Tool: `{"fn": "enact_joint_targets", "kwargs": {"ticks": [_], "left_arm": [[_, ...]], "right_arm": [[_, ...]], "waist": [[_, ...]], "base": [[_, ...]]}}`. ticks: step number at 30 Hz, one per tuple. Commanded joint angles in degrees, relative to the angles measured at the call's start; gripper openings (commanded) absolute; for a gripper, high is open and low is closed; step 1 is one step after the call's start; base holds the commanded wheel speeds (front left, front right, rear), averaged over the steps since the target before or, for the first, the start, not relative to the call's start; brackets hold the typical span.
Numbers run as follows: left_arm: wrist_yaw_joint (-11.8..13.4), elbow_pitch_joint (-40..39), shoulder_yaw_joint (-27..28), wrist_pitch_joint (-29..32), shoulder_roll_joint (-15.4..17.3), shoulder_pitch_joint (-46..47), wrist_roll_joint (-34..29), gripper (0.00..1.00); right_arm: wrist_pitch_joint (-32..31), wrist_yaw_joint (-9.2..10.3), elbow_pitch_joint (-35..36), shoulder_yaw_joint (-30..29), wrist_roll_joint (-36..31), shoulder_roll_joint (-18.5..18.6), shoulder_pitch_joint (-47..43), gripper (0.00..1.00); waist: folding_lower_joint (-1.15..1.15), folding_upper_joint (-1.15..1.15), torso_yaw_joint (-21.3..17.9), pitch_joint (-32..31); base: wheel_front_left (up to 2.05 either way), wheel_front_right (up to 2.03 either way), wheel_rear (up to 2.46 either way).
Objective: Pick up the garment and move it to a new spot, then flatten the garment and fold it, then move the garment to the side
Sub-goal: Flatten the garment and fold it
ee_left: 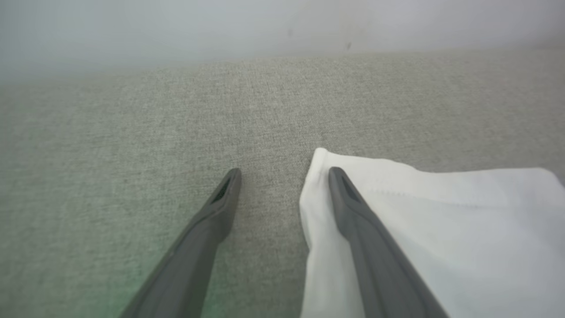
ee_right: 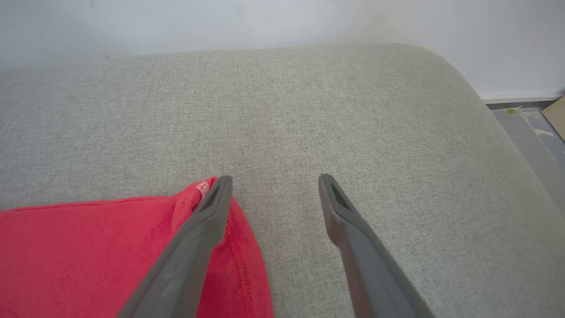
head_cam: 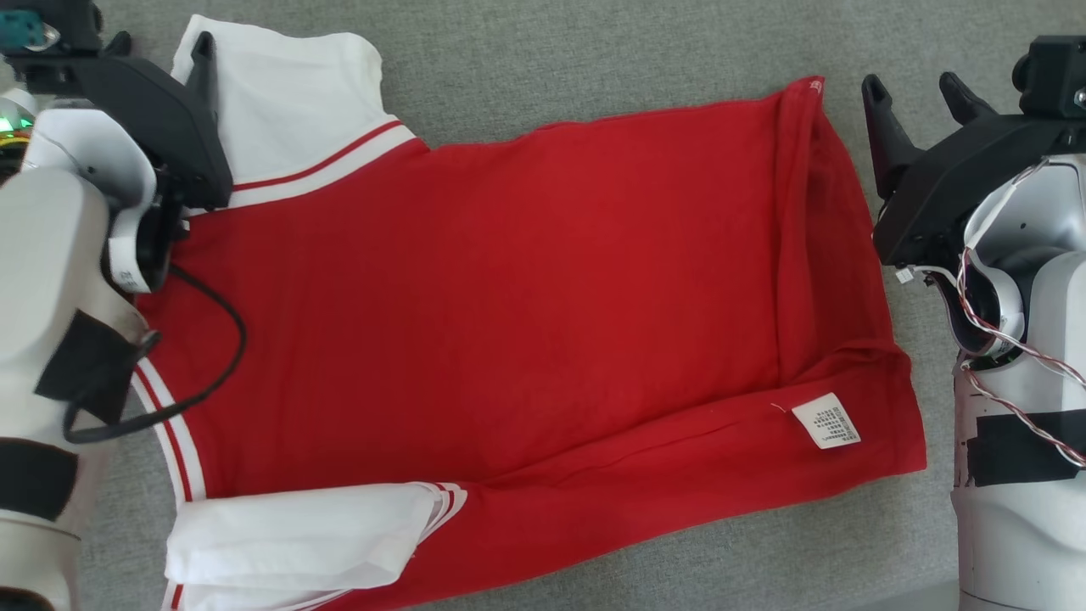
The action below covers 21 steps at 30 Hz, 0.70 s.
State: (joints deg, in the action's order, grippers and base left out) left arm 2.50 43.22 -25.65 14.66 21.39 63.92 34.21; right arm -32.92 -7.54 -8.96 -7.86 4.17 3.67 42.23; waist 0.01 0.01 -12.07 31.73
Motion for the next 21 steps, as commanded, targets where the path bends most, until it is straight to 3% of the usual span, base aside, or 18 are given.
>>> {"fn": "enact_joint_targets", "kwargs": {"ticks": [1,9,13,21], "left_arm": [[-0.44,0.94,0.25,2.02,0.34,0.27,1.06,1.00],[-2.48,-1.85,1.54,14.55,2.24,2.38,6.37,1.00],[-1.31,-5.44,1.28,19.70,3.89,2.81,6.83,1.00],[1.43,-12.27,1.87,24.40,5.88,0.70,7.89,1.00]], "right_arm": [[0.01,0.11,0.31,0.56,0.65,-0.14,0.79,1.00],[-0.15,0.12,2.26,2.47,1.82,-0.37,2.90,1.00],[0.17,0.11,2.83,3.25,2.22,-0.51,3.10,1.00],[1.05,0.11,2.63,3.56,2.57,-0.62,3.58,1.00]], "waist": [[-0.01,-0.01,-0.75,0.63],[-0.01,-0.01,-1.50,2.74],[-0.01,-0.01,-1.46,3.51],[-0.01,-0.01,-1.20,4.17]], "base": [[0.00,0.00,0.00],[0.00,0.00,0.00],[0.00,0.00,0.00],[0.00,0.00,0.00]]}}
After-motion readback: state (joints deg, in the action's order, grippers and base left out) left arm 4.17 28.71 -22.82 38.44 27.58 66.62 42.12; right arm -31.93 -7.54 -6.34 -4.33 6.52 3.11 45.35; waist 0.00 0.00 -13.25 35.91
